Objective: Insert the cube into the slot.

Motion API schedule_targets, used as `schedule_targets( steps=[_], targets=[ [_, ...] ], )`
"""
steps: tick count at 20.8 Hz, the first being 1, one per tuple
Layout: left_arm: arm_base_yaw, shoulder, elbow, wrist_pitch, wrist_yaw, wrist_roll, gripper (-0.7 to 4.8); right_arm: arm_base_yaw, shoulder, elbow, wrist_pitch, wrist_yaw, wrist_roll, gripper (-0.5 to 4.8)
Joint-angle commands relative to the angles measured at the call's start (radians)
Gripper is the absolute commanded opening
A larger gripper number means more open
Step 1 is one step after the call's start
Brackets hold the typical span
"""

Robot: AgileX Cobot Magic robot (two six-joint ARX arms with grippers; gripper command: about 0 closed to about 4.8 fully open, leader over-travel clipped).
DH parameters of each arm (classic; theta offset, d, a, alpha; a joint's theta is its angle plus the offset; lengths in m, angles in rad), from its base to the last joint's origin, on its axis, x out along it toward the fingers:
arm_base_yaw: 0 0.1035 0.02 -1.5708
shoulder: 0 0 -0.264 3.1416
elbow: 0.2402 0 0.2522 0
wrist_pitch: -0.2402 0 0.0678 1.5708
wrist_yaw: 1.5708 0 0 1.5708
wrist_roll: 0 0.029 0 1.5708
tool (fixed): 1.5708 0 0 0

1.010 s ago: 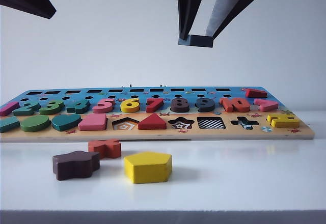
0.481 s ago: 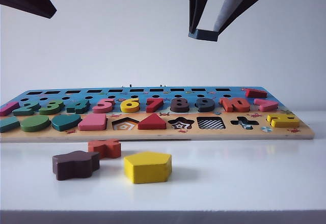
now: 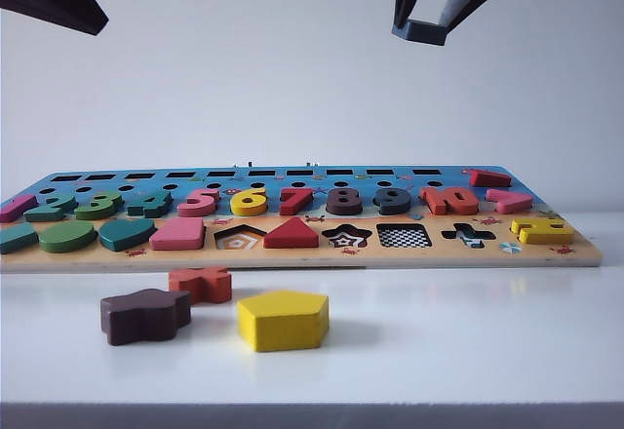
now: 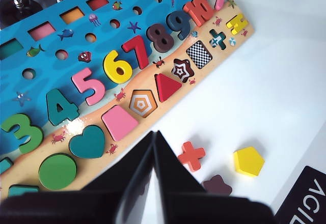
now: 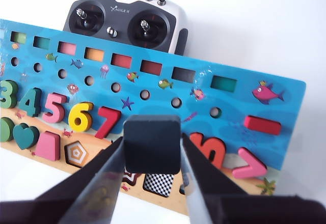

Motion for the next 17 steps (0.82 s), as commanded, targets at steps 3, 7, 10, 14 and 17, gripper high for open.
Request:
schedule_targets(
  steps=[3, 7, 10, 14, 17],
  targets=[
    [-0.001, -0.001, 0.003, 0.014, 0.005, 0.003, 0.17, -0.032, -0.094, -0.098, 0.010, -0.018, -0.006, -0.05],
    [-0.001, -0.001, 0.003, 0.014, 0.005, 0.003, 0.17, -0.033, -0.190, -0.227, 0.010, -0.087, -0.002, -0.05],
    [-0.001, -0.001, 0.003, 0.014, 0.005, 0.003, 0.17, -0.032, -0.243, -0.317, 0.029, -0.140, 0.018, -0.05],
    [-0.001, -0.001, 0.003, 0.014, 0.005, 0.003, 0.17, -0.032, -0.250, -0.379, 0.074, -0.170, 0.055, -0.05],
    [-0.001, -0.001, 0.003, 0.014, 0.005, 0.003, 0.17, -0.031, -0.232, -0.414, 0.172, -0.189, 0.112, -0.05]
  ],
)
